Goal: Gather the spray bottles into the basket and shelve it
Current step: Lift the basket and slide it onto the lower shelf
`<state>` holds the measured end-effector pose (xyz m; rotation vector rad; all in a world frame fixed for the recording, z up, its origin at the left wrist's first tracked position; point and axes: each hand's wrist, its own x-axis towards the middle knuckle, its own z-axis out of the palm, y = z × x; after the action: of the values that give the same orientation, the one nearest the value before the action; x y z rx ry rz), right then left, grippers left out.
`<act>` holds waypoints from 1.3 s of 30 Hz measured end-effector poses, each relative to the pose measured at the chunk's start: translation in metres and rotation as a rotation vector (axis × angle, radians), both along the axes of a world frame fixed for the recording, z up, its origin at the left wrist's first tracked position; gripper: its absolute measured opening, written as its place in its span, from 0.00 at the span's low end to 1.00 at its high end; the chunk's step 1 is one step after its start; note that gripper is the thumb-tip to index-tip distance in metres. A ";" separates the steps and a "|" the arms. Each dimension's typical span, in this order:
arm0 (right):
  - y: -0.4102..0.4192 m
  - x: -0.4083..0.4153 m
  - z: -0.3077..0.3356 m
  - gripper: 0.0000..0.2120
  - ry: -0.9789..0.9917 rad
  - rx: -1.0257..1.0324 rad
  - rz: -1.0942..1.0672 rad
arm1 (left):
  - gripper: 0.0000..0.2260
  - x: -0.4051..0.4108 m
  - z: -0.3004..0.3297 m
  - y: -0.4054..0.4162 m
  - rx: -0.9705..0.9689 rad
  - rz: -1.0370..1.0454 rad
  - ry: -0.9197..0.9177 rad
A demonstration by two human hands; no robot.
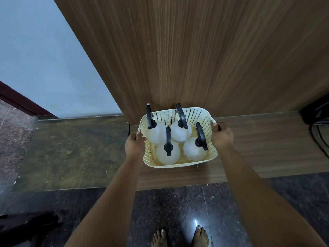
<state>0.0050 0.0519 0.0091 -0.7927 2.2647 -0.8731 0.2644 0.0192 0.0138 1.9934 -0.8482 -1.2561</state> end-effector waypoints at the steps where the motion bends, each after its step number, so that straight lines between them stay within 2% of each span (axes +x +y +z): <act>1: -0.001 0.001 -0.001 0.15 -0.042 -0.012 -0.014 | 0.15 -0.003 -0.002 0.000 0.009 0.007 0.030; 6: -0.002 0.000 -0.003 0.13 -0.124 -0.023 -0.046 | 0.14 -0.006 0.001 -0.001 0.018 -0.013 -0.005; 11: 0.008 -0.001 0.002 0.14 -0.038 0.011 -0.013 | 0.13 0.002 -0.004 0.004 0.032 -0.019 0.040; 24: 0.075 0.013 0.027 0.14 -0.045 -0.065 -0.010 | 0.11 0.021 0.019 0.064 -0.085 -0.064 0.040; 39: 0.248 -0.016 0.017 0.16 -0.121 -0.027 -0.114 | 0.09 -0.007 0.013 0.238 -0.063 -0.041 0.074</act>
<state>-0.0111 0.2994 0.0264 -0.6103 2.2127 -0.9790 0.2574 0.2568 0.0271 1.8778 -0.8863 -1.3019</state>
